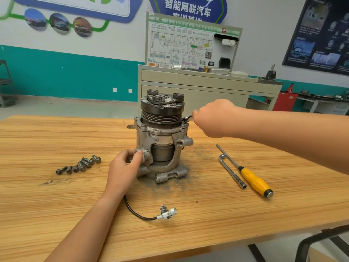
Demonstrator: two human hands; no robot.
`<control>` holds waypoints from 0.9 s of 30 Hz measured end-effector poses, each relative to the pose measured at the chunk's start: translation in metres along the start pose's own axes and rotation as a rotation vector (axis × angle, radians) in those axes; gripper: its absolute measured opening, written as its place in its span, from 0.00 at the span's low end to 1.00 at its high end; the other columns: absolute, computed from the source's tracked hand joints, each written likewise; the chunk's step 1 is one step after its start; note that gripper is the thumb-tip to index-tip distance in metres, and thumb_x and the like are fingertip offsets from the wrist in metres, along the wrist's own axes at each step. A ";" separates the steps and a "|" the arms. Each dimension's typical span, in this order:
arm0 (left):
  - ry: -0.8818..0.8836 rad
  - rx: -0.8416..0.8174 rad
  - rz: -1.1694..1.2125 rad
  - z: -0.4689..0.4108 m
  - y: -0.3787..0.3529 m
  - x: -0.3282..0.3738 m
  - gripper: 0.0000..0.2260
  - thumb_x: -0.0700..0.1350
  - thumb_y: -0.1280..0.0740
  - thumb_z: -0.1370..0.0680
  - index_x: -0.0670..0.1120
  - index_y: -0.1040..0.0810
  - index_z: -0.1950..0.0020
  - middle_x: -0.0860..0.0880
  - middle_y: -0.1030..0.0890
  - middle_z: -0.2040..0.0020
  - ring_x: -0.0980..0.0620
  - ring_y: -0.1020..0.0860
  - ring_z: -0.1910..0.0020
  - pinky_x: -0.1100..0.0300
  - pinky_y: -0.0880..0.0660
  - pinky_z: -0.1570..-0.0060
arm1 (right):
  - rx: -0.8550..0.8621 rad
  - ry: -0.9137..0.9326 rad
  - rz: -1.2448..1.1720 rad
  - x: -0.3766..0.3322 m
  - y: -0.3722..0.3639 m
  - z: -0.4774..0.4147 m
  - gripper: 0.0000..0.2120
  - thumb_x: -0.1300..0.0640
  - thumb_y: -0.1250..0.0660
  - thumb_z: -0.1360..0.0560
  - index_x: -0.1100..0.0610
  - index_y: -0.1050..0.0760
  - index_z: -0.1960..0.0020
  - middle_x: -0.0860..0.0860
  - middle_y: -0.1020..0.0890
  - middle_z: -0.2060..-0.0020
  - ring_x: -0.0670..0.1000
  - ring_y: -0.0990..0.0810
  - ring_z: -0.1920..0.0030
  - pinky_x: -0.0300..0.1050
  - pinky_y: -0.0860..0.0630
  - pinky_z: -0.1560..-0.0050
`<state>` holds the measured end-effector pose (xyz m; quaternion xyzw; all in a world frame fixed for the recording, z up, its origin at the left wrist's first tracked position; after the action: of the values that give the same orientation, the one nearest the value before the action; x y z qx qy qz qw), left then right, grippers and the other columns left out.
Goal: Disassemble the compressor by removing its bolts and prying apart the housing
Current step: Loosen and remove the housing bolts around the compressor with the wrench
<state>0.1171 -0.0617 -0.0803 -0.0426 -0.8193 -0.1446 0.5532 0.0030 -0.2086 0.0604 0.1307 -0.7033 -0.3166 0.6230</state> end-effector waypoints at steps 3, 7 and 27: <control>-0.011 0.008 -0.022 0.000 0.001 0.001 0.08 0.49 0.36 0.23 0.50 0.22 0.60 0.55 0.20 0.59 0.61 0.24 0.57 0.67 0.32 0.61 | -0.024 0.016 0.071 -0.008 0.004 -0.003 0.12 0.66 0.43 0.23 0.59 0.30 0.42 0.50 0.35 0.70 0.49 0.37 0.73 0.42 0.43 0.77; -0.019 0.004 -0.031 0.000 0.001 0.002 0.08 0.49 0.36 0.23 0.50 0.22 0.61 0.56 0.20 0.60 0.61 0.24 0.57 0.67 0.32 0.61 | 0.018 0.023 0.096 -0.010 0.000 -0.001 0.14 0.66 0.43 0.23 0.61 0.30 0.39 0.51 0.36 0.71 0.50 0.38 0.74 0.42 0.43 0.77; 0.009 -0.013 0.013 0.000 0.000 0.001 0.09 0.48 0.36 0.23 0.47 0.23 0.61 0.52 0.19 0.59 0.57 0.23 0.56 0.64 0.31 0.59 | 0.122 -0.079 -0.023 0.028 -0.047 -0.041 0.10 0.66 0.45 0.24 0.58 0.30 0.46 0.49 0.36 0.72 0.50 0.33 0.70 0.41 0.43 0.76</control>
<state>0.1162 -0.0618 -0.0793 -0.0508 -0.8154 -0.1463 0.5578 0.0271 -0.2723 0.0553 0.1638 -0.7438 -0.2853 0.5819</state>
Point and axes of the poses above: each hand's wrist, its own z-axis away from the middle knuckle, its own y-axis out of the back of the hand, x = y × z, the point moved 10 cm from there along -z, towards the middle knuckle
